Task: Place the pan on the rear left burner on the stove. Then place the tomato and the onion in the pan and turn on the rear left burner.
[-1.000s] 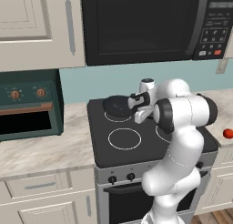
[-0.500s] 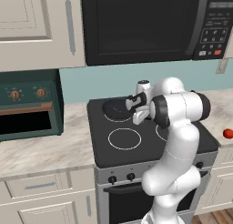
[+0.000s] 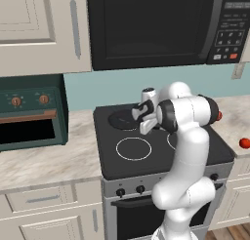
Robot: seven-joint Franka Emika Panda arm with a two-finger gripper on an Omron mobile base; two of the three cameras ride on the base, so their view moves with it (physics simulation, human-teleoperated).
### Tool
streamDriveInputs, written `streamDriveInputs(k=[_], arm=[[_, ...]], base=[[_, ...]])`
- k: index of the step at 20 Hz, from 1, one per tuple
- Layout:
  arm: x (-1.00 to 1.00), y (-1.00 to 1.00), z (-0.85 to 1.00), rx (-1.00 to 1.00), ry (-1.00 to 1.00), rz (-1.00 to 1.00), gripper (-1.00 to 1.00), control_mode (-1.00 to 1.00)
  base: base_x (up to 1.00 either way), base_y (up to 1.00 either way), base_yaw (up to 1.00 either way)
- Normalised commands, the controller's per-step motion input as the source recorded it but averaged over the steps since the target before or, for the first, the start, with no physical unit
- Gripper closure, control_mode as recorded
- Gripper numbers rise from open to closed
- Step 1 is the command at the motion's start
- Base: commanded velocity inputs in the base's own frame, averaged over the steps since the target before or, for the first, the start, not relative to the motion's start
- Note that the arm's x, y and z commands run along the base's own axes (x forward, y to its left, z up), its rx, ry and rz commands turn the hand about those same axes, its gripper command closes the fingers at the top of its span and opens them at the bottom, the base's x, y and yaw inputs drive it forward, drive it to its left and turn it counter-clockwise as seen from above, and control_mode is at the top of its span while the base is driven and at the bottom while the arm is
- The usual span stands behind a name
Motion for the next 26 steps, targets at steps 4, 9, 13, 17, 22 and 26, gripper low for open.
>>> streamDriveInputs(k=[4, 9, 13, 17, 22, 26], arm=[[0.19, 0.05, -0.19, -0.04, 0.04, 0.0, 1.0, -1.0], [0.21, 0.07, -0.2, -0.04, 0.06, 0.0, 1.0, -1.0], [0.21, 0.1, -0.23, -0.05, 0.09, 0.0, 1.0, -1.0], [0.22, 0.18, -0.28, -0.06, 0.09, 0.0, 1.0, -1.0], [0.35, 0.26, -0.35, -0.06, 0.1, 0.0, -1.0, -1.0], [0.28, 0.14, -0.23, -0.05, 0.09, 0.0, -1.0, -1.0]], base=[[0.0, 0.0, 0.0], [0.0, 0.0, 0.0], [0.0, 0.0, 0.0], [0.0, 0.0, 0.0], [0.0, 0.0, 0.0], [0.0, 0.0, 0.0]])
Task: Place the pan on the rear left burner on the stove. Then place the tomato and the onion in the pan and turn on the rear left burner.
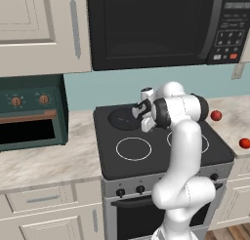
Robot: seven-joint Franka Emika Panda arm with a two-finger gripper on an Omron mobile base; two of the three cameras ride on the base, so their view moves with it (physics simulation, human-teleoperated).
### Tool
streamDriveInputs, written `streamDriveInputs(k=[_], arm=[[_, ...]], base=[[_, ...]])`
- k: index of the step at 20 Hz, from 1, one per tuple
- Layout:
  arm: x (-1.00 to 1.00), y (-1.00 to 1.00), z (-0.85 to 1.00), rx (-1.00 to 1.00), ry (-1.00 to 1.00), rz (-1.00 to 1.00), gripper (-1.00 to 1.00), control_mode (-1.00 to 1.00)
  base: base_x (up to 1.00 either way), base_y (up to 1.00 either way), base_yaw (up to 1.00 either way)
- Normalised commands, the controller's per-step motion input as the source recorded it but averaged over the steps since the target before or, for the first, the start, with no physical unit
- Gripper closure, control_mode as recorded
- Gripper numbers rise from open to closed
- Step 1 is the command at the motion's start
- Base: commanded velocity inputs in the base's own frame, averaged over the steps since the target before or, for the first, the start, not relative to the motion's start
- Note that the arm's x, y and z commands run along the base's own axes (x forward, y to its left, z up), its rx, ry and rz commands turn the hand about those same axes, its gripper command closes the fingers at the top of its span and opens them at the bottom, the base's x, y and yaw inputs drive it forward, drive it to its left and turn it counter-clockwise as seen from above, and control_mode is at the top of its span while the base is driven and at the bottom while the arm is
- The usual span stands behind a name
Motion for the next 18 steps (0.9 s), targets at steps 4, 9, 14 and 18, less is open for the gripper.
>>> streamDriveInputs(k=[4, 9, 14, 18], arm=[[0.06, 0.0, -0.06, -0.02, 0.03, 0.0, -1.0, -1.0], [0.0, 0.0, 0.0, -0.02, 0.0, 0.0, -1.0, -1.0], [-0.21, 0.0, 0.09, 0.0, -0.01, 0.0, -1.0, -1.0], [-0.41, 0.0, 0.24, 0.0, -0.03, 0.0, -1.0, -1.0]], base=[[0.0, 0.0, 0.0], [0.0, 0.0, 0.0], [0.0, 0.0, 0.0], [0.0, 0.0, 0.0]])
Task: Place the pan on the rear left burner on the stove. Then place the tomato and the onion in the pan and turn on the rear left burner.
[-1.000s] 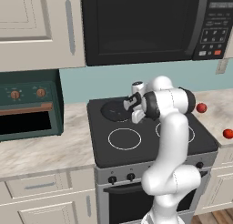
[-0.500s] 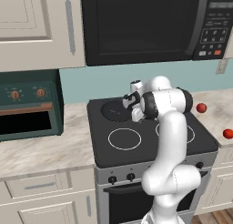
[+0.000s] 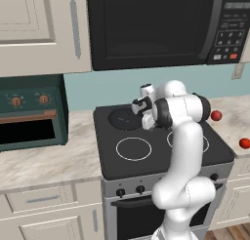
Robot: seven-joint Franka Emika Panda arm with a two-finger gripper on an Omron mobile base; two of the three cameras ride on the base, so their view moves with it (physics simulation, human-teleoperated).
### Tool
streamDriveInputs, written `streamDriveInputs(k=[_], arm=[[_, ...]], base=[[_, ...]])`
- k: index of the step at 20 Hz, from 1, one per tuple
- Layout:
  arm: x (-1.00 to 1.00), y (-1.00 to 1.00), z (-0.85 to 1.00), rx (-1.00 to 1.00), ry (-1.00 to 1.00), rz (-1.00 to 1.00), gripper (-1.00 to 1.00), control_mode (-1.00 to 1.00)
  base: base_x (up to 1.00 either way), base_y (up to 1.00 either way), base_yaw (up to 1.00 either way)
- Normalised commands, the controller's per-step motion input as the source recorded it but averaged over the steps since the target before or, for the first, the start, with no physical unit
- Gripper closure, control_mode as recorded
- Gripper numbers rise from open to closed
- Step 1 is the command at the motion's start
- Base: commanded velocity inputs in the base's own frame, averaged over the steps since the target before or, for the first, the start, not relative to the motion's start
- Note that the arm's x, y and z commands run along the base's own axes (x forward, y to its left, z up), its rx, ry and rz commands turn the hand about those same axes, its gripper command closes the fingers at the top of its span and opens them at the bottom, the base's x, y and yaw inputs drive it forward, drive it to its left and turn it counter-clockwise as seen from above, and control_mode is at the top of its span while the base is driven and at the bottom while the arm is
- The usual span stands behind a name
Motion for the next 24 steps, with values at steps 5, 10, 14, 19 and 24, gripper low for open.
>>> streamDriveInputs(k=[5, 10, 14, 19, 24], arm=[[-0.34, 0.0, 0.38, 0.0, -0.06, 0.0, -1.0, -1.0], [-0.33, 0.0, 0.4, 0.0, -0.06, 0.0, -1.0, -1.0], [-0.34, -0.1, 0.35, 0.0, -0.05, 0.0, -1.0, -1.0], [-0.3, -0.33, 0.22, 0.0, -0.02, 0.0, -1.0, -1.0], [-0.17, -0.48, 0.19, 0.0, -0.03, -0.03, -1.0, -1.0]], base=[[0.0, 0.0, 0.0], [0.0, 0.0, 0.0], [0.0, 0.0, 0.0], [0.0, 0.0, 0.0], [0.0, 0.0, 0.0]])
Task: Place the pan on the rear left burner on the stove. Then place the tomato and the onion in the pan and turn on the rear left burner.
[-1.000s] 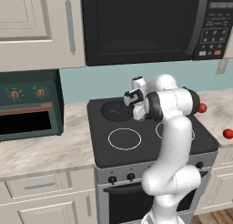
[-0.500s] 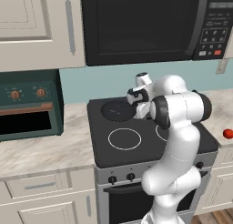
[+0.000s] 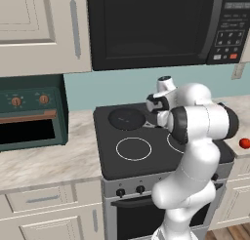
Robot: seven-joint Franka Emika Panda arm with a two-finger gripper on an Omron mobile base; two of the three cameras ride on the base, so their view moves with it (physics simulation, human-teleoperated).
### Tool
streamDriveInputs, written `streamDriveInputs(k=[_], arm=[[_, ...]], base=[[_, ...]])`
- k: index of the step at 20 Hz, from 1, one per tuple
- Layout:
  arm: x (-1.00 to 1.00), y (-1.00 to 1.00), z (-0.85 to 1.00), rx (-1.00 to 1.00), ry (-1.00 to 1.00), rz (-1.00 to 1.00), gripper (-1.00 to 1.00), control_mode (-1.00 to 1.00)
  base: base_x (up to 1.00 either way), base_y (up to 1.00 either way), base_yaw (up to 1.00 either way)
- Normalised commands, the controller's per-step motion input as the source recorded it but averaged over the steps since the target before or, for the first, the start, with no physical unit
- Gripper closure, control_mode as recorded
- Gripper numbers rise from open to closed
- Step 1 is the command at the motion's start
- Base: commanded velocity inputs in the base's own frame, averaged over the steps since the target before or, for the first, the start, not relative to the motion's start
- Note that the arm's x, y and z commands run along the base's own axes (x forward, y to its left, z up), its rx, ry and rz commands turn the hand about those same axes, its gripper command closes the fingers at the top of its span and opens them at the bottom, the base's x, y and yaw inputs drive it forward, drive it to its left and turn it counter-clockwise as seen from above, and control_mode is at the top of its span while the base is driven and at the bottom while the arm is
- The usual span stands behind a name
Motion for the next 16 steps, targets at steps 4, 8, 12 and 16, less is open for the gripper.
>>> streamDriveInputs(k=[4, 8, 12, 16], arm=[[-0.1, -0.5, 0.17, 0.0, 0.0, -0.06, -1.0, -1.0], [-0.06, -0.49, 0.18, 0.01, 0.0, -0.08, -1.0, -1.0], [-0.04, -0.51, 0.07, 0.02, 0.0, -0.1, -1.0, -1.0], [-0.03, -0.49, 0.0, 0.03, 0.0, -0.12, -1.0, -1.0]], base=[[0.0, 0.0, 0.0], [0.0, 0.0, 0.0], [0.0, 0.0, 0.0], [0.0, 0.0, 0.0]])
